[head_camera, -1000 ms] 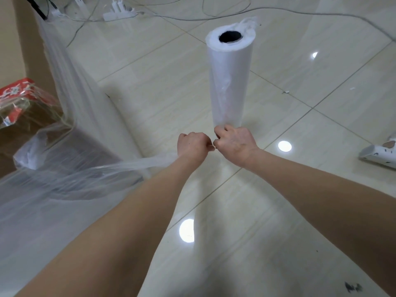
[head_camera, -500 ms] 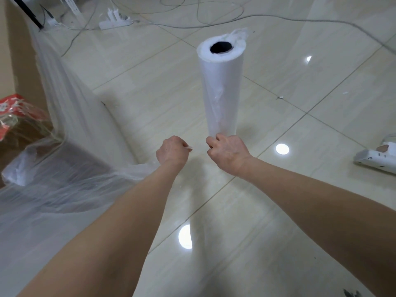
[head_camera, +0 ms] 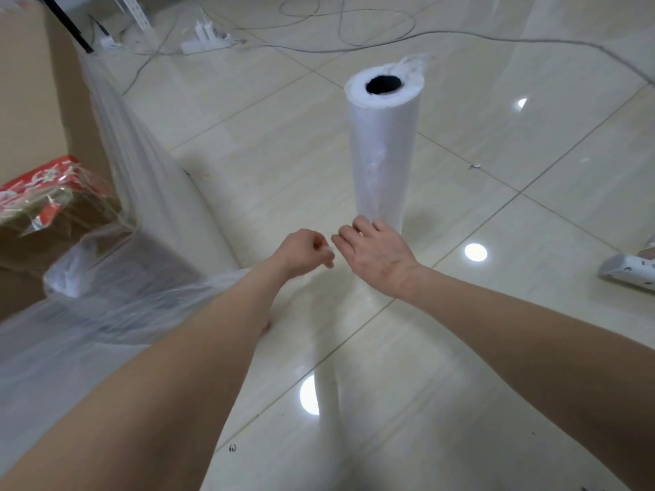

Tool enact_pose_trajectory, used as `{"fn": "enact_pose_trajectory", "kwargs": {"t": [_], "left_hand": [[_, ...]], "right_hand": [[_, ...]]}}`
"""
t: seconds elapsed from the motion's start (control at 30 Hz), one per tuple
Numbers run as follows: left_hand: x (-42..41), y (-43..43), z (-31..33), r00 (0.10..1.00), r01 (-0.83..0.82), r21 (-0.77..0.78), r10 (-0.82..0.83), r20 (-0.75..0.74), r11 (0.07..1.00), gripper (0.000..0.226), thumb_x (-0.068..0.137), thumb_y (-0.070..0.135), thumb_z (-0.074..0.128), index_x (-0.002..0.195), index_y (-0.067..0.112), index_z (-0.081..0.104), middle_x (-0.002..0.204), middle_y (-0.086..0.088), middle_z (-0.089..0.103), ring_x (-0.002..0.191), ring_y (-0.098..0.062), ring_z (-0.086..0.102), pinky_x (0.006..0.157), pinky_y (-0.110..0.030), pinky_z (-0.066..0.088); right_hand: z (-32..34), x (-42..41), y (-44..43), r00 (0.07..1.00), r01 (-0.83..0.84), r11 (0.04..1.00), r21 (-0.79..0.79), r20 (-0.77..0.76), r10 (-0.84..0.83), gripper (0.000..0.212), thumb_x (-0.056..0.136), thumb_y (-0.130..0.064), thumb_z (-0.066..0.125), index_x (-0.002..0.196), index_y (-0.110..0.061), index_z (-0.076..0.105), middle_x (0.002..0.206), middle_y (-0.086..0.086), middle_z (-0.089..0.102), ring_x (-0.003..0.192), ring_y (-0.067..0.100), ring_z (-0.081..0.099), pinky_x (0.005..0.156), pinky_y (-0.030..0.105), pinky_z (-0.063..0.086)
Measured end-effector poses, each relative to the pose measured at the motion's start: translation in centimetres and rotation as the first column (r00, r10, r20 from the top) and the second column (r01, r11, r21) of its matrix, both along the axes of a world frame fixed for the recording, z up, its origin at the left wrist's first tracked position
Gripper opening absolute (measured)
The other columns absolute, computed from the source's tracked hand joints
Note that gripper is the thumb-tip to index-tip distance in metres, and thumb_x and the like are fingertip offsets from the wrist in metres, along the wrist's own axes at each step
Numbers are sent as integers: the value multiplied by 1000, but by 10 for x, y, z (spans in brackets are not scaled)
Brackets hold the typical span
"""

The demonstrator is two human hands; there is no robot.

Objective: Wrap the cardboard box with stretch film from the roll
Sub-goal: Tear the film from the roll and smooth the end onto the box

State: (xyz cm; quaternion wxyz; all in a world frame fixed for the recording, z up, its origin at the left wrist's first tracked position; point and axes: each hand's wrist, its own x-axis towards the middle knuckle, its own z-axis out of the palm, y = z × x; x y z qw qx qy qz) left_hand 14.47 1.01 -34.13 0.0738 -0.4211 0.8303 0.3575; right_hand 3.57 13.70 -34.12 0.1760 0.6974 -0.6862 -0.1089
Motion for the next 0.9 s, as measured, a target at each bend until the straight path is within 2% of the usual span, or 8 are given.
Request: {"fn": "enact_pose_trajectory", "kwargs": {"t": [0.13, 0.23, 0.37, 0.4, 0.47, 0.57, 0.7, 0.9], "left_hand": [[7, 0, 0, 998, 11, 94, -5, -66, 995, 9, 78, 19, 56, 70, 21, 59, 65, 11, 71, 54, -5, 48, 40, -12, 34], [8, -6, -4, 999, 4, -84, 0, 45, 996, 9, 79, 20, 54, 83, 23, 61, 78, 9, 71, 81, -12, 63, 63, -22, 48], [-1, 0, -17, 869, 272, -197, -153, 470, 942, 81, 70, 49, 73, 138, 26, 37, 135, 1, 49, 127, -23, 44, 100, -40, 37], [-8, 3, -19, 886, 270, -151, -184, 426, 951, 94, 68, 50, 75, 145, 24, 28, 142, 0, 42, 131, -24, 38, 104, -41, 35], [-24, 7, -18, 983, 128, -36, -122, 138, 991, 91, 75, 38, 73, 148, 20, 22, 145, -3, 40, 131, -22, 39, 103, -34, 36], [-45, 10, -7, 968, -116, 127, 141, -209, 985, 69, 85, 15, 56, 147, 18, 27, 138, -5, 49, 120, -22, 51, 95, -29, 44], [-60, 13, 2, 933, -117, 324, 216, -289, 939, 67, 86, 7, 44, 147, 30, 29, 131, -6, 57, 121, -23, 52, 102, -34, 42], [-68, 12, 1, 930, -112, 343, 220, -294, 933, 58, 85, 6, 49, 139, 21, 39, 115, -10, 65, 107, -21, 61, 89, -28, 44]], "right_hand": [[-15, 1, -13, 999, -3, 993, 114, -40, 8, 35, 91, -7, 38, 126, -3, 42, 115, 8, 50, 116, 30, 37, 88, 36, 34], [-16, -7, -7, 996, -57, 992, 116, -64, 65, 27, 90, -8, 42, 115, -9, 52, 109, 5, 55, 113, 29, 43, 87, 36, 37], [-25, -11, 13, 971, 158, 927, 341, 117, -208, 32, 94, -37, 47, 118, -16, 50, 118, 4, 56, 114, 27, 45, 88, 38, 33], [-29, -12, 17, 899, 298, 872, 389, 191, -393, 41, 91, -48, 49, 118, -17, 49, 119, 3, 57, 114, 26, 46, 87, 37, 34], [-29, -20, 20, 551, 565, 701, 435, 434, -713, 56, 84, -59, 54, 120, -17, 47, 117, 4, 60, 113, 26, 50, 86, 38, 38], [-25, -36, 15, 115, 698, 573, 430, 722, -682, 68, 81, -53, 63, 130, -14, 37, 121, 8, 59, 117, 30, 52, 91, 40, 45], [-19, -40, -2, -74, 649, 633, 422, 863, -500, 68, 85, -37, 64, 137, -13, 28, 126, 7, 56, 109, 32, 57, 88, 42, 49], [-32, -49, -14, -60, 703, 603, 377, 876, -478, 63, 82, -32, 69, 131, -16, 33, 116, 5, 61, 100, 32, 60, 73, 31, 43]]}}
